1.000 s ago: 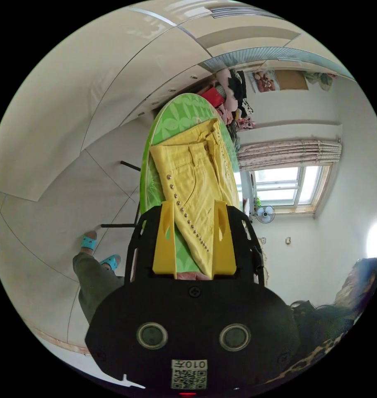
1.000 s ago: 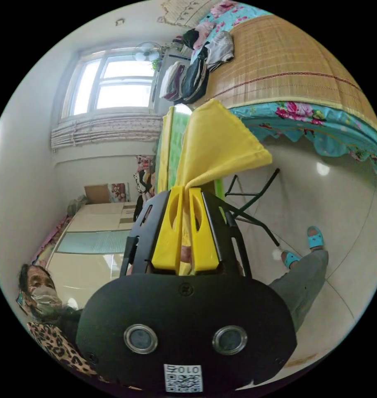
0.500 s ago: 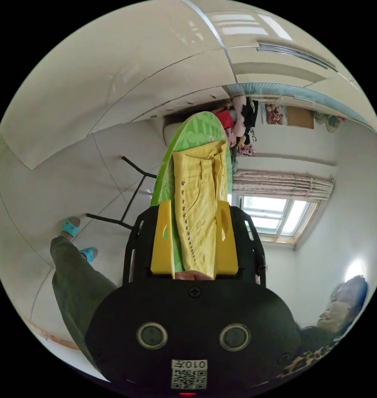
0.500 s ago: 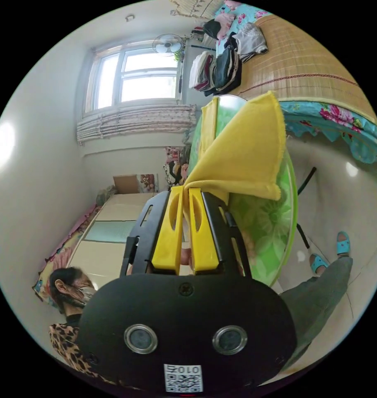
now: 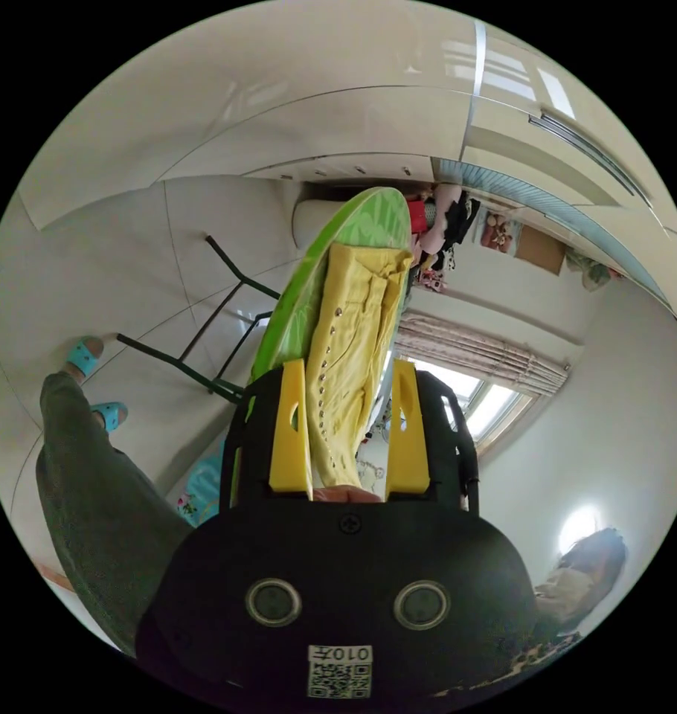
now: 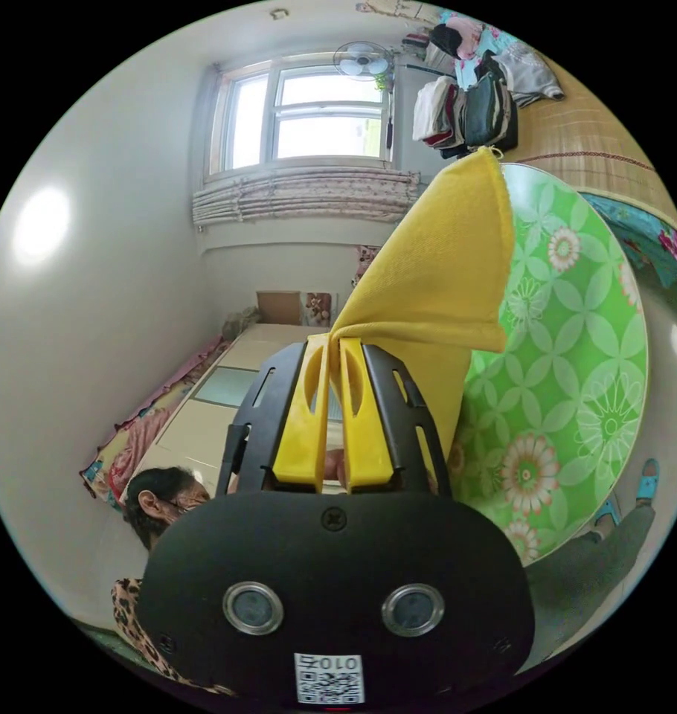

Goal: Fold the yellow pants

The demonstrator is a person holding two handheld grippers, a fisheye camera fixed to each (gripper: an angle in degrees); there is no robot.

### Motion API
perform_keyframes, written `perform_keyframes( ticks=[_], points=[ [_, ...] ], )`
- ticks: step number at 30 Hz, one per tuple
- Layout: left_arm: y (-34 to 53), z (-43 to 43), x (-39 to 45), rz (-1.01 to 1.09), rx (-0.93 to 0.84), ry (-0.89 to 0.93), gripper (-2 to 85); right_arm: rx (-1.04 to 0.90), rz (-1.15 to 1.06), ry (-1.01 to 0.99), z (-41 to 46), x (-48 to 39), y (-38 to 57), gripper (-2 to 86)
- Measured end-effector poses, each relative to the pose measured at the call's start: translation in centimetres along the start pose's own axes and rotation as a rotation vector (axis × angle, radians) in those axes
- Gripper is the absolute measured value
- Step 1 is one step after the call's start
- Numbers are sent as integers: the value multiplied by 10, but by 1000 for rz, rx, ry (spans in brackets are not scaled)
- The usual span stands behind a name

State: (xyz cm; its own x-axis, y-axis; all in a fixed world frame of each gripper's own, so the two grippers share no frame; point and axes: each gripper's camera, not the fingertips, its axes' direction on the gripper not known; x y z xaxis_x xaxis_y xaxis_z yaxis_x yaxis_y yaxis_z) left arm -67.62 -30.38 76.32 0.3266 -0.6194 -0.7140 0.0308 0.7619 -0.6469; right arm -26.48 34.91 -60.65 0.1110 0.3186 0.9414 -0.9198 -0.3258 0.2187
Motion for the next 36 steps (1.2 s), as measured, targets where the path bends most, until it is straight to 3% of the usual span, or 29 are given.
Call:
perform_keyframes(
  ticks=[7,12,20,25,30,36],
  points=[
    [-10,-1,7,35,60,-8,101,20,-41,65,-14,15,49,25],
    [-21,-1,15,129,-19,58,37,36,5,175,-33,54,84,21],
    [2,-31,74,345,-123,224,8,120,121,310,-64,117,154,21],
    [14,-51,55,212,-141,173,6,120,142,422,-82,143,190,23],
    [32,-41,112,361,-119,228,9,134,174,300,-80,212,174,24],
    [16,24,196,470,-129,275,9,48,110,134,-7,273,82,29]
  ],
)
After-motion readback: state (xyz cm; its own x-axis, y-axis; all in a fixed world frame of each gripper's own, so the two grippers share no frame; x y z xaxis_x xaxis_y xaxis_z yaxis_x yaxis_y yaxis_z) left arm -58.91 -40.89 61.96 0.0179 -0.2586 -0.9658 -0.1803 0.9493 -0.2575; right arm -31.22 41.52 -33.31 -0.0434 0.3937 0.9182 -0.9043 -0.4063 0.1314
